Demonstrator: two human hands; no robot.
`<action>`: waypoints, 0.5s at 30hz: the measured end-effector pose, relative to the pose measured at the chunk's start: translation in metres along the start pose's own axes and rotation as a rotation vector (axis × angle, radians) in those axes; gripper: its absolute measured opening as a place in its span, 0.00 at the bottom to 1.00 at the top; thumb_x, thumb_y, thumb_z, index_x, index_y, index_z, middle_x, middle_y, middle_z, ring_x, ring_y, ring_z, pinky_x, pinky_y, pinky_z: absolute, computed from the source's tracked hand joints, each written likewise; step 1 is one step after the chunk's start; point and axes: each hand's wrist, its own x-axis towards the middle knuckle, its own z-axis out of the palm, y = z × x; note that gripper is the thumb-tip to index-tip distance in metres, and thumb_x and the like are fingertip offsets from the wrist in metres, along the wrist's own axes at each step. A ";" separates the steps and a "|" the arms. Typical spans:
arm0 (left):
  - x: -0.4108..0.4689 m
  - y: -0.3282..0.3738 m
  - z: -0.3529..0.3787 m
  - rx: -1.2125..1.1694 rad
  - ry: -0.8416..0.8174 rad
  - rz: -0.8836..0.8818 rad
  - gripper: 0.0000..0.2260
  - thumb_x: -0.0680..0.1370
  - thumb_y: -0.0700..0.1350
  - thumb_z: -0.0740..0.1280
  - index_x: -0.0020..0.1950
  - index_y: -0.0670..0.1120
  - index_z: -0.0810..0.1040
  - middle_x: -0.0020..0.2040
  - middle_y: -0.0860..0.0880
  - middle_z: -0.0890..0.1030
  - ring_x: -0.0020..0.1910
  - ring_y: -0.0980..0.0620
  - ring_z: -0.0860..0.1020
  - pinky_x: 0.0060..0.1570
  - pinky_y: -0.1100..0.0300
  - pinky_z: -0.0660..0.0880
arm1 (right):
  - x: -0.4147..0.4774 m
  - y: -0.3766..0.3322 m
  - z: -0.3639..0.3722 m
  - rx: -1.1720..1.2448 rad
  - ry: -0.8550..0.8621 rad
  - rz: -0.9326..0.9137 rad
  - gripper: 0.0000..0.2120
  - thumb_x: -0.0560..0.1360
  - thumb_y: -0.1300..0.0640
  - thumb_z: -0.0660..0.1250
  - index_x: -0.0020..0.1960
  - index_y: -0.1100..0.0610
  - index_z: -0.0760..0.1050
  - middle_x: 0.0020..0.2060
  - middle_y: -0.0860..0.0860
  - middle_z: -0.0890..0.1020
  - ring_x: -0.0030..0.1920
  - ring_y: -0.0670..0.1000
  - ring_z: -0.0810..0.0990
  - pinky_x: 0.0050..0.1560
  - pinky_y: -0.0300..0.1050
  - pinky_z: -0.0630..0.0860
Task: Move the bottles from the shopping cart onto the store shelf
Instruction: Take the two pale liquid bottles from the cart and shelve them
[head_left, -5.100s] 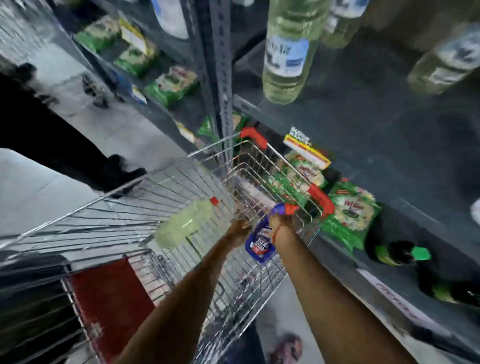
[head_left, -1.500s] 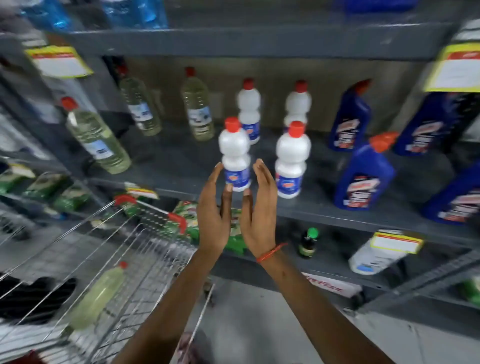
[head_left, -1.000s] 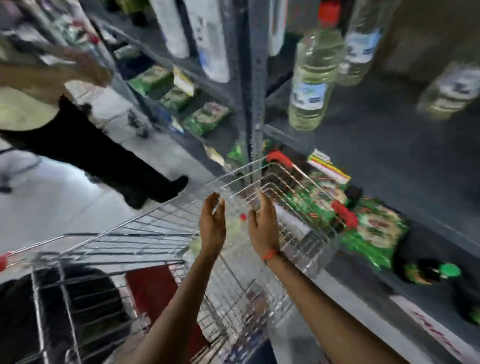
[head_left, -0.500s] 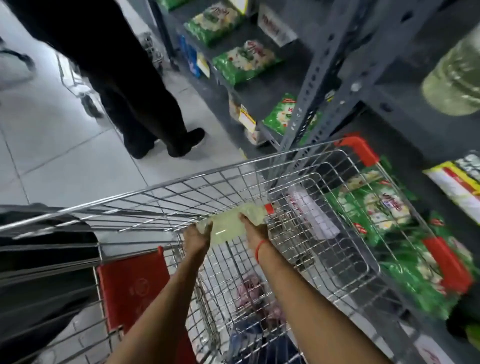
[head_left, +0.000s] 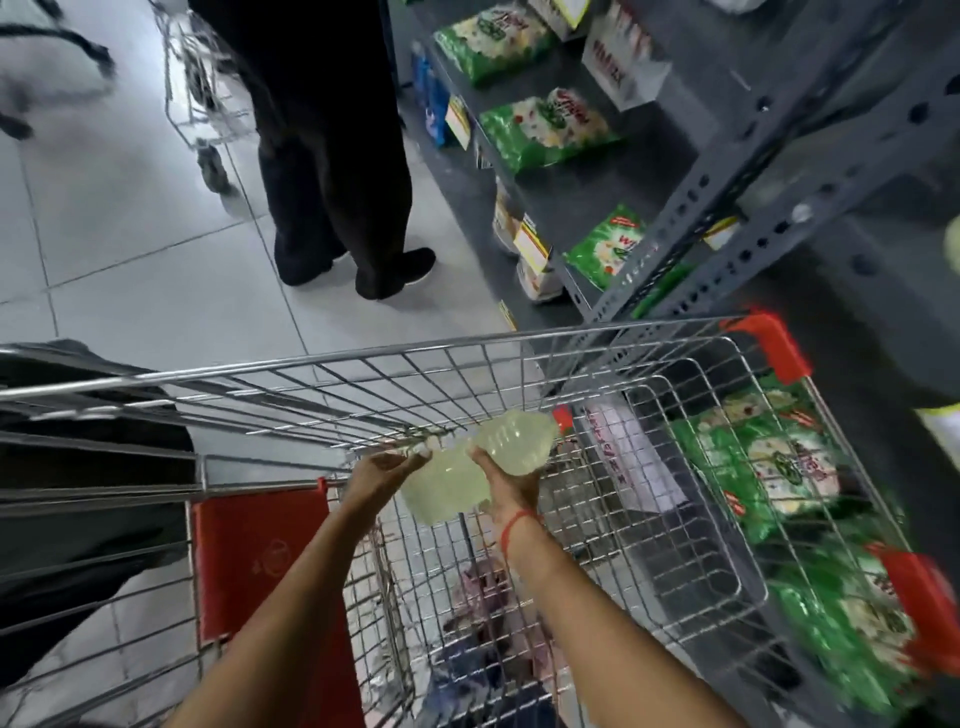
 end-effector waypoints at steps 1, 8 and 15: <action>-0.011 0.010 -0.005 -0.039 -0.083 -0.007 0.18 0.71 0.54 0.72 0.43 0.38 0.82 0.36 0.46 0.80 0.42 0.45 0.77 0.43 0.55 0.73 | -0.013 -0.010 -0.015 -0.025 -0.082 -0.029 0.33 0.61 0.58 0.80 0.62 0.53 0.68 0.53 0.53 0.78 0.53 0.56 0.76 0.49 0.56 0.80; -0.089 0.101 -0.013 0.008 -0.890 0.036 0.31 0.61 0.60 0.77 0.57 0.45 0.79 0.55 0.49 0.83 0.55 0.51 0.79 0.64 0.49 0.73 | -0.124 -0.107 -0.112 -0.140 -0.580 -0.204 0.27 0.59 0.56 0.76 0.57 0.54 0.74 0.50 0.52 0.85 0.54 0.57 0.82 0.41 0.44 0.82; -0.214 0.236 0.011 0.186 -1.019 0.467 0.26 0.63 0.41 0.76 0.59 0.45 0.76 0.57 0.49 0.82 0.57 0.50 0.79 0.57 0.57 0.76 | -0.248 -0.217 -0.203 -0.086 -0.796 -0.591 0.28 0.46 0.54 0.83 0.46 0.49 0.83 0.39 0.45 0.87 0.40 0.42 0.85 0.38 0.36 0.80</action>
